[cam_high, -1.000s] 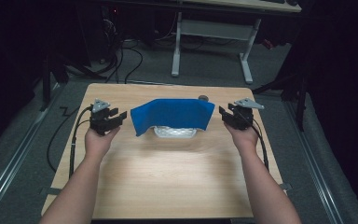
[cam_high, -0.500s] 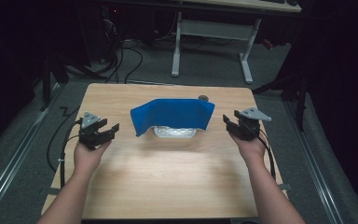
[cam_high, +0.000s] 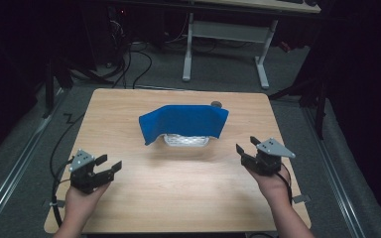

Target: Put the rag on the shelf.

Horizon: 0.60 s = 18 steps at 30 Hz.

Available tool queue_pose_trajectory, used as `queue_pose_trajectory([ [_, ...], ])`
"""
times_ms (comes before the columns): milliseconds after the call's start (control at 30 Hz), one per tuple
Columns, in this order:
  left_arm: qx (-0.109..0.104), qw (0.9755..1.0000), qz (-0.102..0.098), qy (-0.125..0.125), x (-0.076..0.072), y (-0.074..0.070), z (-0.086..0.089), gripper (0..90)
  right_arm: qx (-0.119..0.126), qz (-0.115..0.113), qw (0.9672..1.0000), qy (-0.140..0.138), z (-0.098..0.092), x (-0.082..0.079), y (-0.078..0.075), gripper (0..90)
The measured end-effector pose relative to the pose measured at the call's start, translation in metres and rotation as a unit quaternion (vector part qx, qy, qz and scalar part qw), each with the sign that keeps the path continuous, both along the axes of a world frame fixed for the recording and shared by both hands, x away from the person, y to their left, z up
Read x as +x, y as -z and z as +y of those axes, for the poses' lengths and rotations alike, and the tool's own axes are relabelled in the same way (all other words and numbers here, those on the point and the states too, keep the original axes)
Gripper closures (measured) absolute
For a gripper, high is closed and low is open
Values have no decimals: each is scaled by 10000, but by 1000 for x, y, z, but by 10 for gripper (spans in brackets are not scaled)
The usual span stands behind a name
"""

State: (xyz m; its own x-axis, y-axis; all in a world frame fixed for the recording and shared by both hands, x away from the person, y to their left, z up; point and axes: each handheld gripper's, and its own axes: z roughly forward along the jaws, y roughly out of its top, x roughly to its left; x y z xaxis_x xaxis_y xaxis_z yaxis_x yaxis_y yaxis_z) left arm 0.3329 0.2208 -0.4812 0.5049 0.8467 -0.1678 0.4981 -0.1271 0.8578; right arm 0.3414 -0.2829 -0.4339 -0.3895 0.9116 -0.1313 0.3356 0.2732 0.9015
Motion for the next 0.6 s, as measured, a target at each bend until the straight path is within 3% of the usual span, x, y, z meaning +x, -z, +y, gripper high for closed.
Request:
queue_pose_trajectory([
  [100, 163, 9997, 40, 153, -20, 12, -16, 351, 24, 154, 9999, -65, 5, -18, 12, 382],
  [167, 124, 9994, 161, 279, -26, 21, -28, 351, -19, 261, 9996, -113, 10, -28, 23, 379],
  [233, 261, 9983, 284, 440, -30, 30, -47, 350, -85, 423, 9990, -150, 17, -37, 34, 367],
  [333, 436, 9945, 479, 825, -37, 44, -78, 352, -77, 709, 9973, -173, 30, -46, 55, 337],
  [367, 436, 9945, 479, 825, -37, 44, -78, 346, -77, 709, 9973, -173, 30, -46, 55, 337],
  [400, 727, 9896, 490, 1141, -40, 45, -94, 338, 122, 746, 9971, 5, 35, -56, 75, 387],
  [467, 969, 9867, 229, 1287, -43, 43, -99, 317, 309, 1103, 9933, -114, 38, -56, 82, 327],
  [533, 980, 9860, 219, 1330, -44, 44, -95, 319, 98, 852, 9960, -256, 38, -56, 81, 348],
  [600, 901, 9870, 268, 1305, -43, 46, -91, 330, 8, 877, 9958, -246, 37, -54, 81, 346],
])
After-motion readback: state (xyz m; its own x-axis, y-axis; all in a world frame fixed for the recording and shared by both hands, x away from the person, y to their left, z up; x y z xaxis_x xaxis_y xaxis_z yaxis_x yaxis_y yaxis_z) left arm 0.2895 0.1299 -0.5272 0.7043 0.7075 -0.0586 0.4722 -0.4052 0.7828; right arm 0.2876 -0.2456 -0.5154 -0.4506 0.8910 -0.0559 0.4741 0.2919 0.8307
